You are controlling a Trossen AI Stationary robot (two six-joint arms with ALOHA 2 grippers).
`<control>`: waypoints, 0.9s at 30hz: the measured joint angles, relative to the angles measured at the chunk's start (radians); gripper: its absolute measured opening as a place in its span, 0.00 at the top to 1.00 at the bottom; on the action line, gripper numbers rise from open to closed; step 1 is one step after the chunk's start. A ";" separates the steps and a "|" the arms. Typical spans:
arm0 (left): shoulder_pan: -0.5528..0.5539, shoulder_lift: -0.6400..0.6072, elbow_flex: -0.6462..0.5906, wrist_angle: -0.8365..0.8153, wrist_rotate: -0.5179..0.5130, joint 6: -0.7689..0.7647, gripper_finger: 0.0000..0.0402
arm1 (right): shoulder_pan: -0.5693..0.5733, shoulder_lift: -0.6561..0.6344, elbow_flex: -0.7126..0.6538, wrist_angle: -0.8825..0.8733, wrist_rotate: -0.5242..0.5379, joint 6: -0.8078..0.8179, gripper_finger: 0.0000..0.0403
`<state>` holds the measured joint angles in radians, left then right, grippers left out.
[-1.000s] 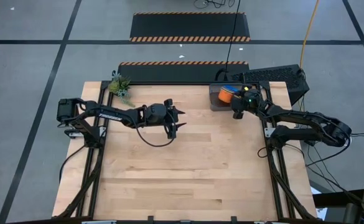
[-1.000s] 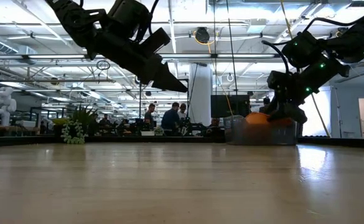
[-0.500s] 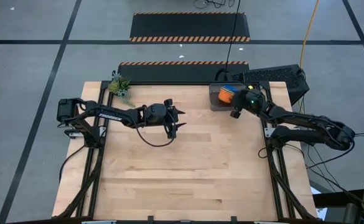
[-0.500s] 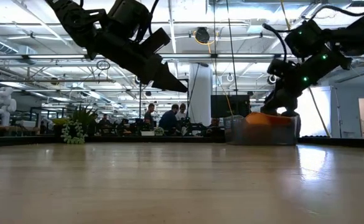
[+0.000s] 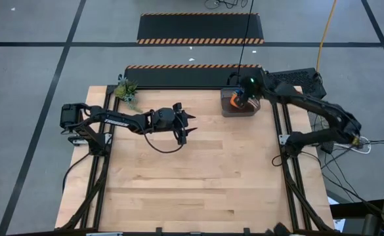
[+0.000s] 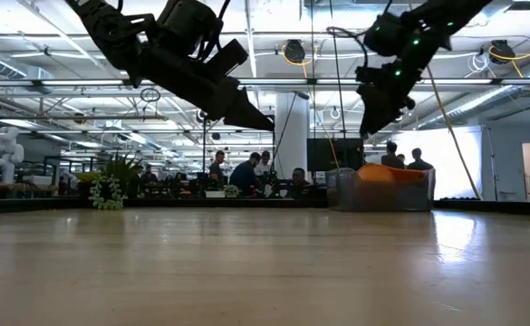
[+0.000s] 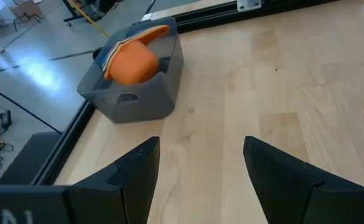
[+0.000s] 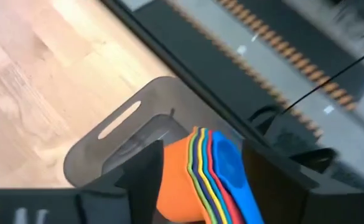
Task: Nest measuring cups in basket
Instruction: Put the stack of measuring cups into the black bin
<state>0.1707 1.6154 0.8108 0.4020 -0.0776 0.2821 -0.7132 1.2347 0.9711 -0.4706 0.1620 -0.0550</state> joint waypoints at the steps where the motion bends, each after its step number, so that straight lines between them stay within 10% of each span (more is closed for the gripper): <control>1: 0.000 0.000 0.000 -0.002 0.000 -0.004 0.42 | -0.017 0.036 0.031 -0.019 -0.036 0.007 0.47; 10: -0.019 0.000 0.000 -0.009 0.034 -0.042 0.42 | -0.158 0.278 0.235 -0.205 -0.196 -0.007 0.32; 27: -0.049 0.000 0.000 -0.017 0.033 -0.051 0.42 | -0.222 0.290 0.200 -0.258 -0.376 -0.017 0.32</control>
<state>0.1219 1.6154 0.8108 0.3851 -0.0446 0.2310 -0.9356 1.5249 1.1713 -0.7291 -0.2138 -0.0715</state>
